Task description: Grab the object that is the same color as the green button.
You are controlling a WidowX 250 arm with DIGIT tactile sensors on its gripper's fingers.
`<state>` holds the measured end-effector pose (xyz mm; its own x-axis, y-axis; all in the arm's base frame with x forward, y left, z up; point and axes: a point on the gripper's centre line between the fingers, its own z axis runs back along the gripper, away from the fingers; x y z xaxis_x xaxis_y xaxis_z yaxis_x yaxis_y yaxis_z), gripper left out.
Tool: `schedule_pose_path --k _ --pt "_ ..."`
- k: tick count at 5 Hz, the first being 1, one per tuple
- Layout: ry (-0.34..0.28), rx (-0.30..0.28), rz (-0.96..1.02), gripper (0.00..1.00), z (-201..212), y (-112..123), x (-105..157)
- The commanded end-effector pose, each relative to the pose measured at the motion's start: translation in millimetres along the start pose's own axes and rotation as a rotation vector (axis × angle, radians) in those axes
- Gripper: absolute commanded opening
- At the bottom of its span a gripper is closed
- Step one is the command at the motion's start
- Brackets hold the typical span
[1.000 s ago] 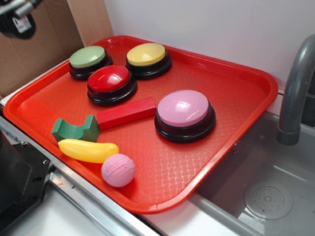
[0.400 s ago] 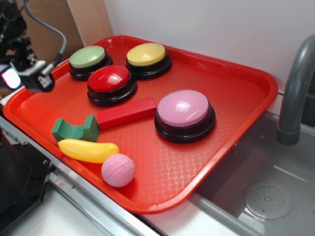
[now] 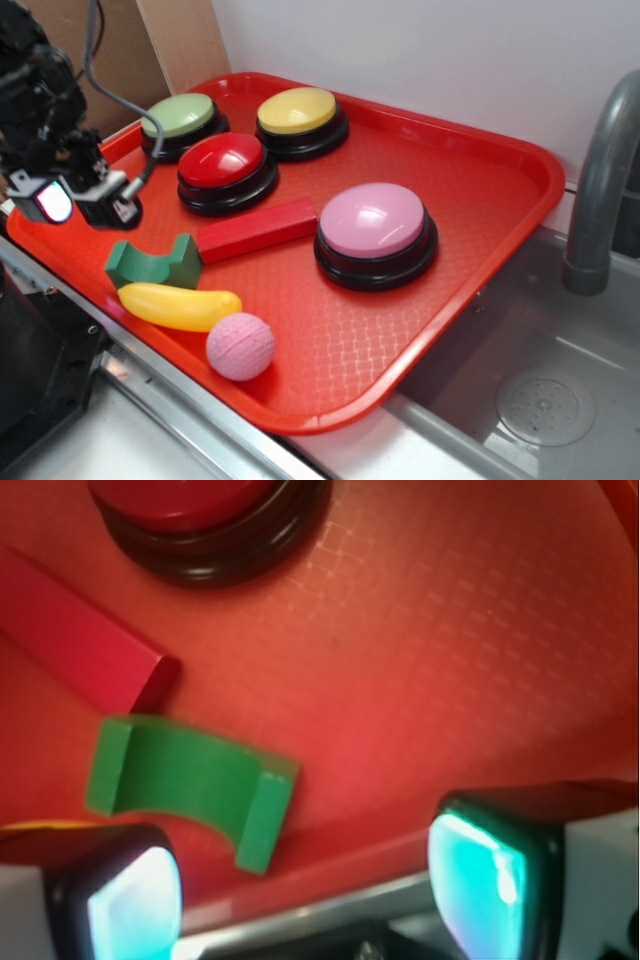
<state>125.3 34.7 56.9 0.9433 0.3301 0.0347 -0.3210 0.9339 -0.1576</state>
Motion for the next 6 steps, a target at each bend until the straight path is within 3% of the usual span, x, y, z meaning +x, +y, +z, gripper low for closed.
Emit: schedule_pose_path --k 1,2,3,6 --pt "0.005 0.016 0.001 1.00 -23.6 -4.5 2.5" --pt "-0.001 0.011 0.025 1.00 -24.3 -3.5 4.2" --pt "0.002 0.011 0.031 0.00 -26.1 -2.2 5.2" --pt "0.009 0.023 0.042 0.00 -25.8 0.5 5.1"
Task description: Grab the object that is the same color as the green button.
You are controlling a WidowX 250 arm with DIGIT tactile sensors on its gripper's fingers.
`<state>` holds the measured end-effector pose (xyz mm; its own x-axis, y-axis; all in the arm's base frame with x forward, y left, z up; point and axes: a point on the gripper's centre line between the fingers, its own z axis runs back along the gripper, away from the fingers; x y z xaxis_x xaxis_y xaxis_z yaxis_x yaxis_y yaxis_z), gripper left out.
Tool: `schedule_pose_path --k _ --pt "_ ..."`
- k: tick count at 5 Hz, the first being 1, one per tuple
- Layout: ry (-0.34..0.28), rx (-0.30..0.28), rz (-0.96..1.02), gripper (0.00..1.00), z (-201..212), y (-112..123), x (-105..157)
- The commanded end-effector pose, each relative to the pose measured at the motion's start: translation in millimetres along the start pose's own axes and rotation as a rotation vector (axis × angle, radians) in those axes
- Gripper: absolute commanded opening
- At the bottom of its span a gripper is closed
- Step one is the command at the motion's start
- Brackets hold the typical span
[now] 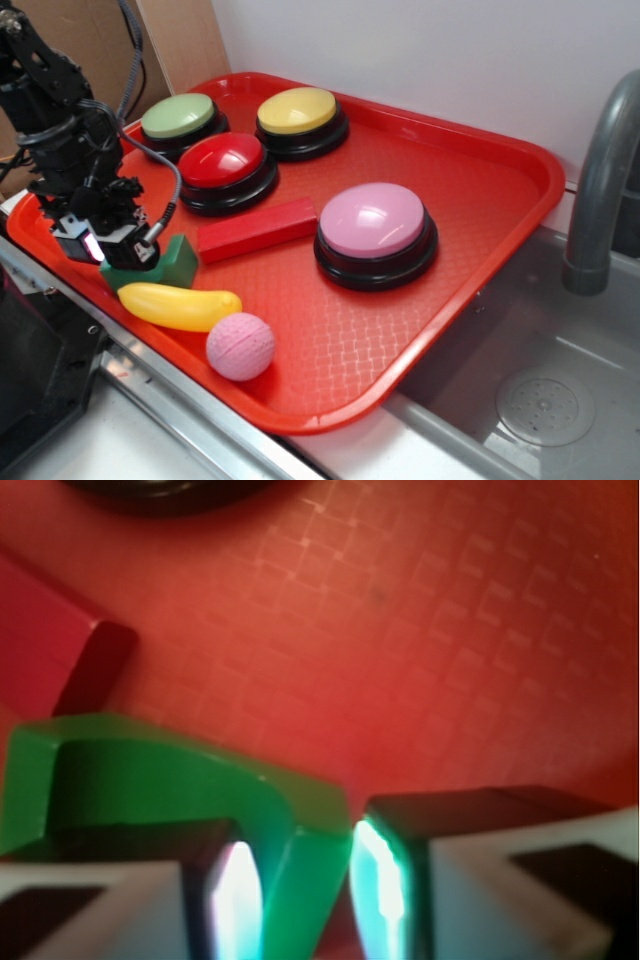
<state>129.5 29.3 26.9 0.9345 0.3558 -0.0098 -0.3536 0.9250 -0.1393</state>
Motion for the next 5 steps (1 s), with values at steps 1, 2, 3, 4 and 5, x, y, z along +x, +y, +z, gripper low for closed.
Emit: schedule_pose_path --k 1,2,3,4,5 --pt "-0.066 0.039 0.003 0.00 33.0 2.8 10.9" --pt "-0.121 0.043 -0.003 0.00 76.0 5.3 22.2" --pt "-0.175 0.041 -0.009 0.00 125.4 5.3 32.5" --pt "-0.238 -0.009 -0.065 0.00 162.5 -4.5 33.8" --pt "-0.230 -0.033 -0.057 0.00 170.7 0.1 31.9"
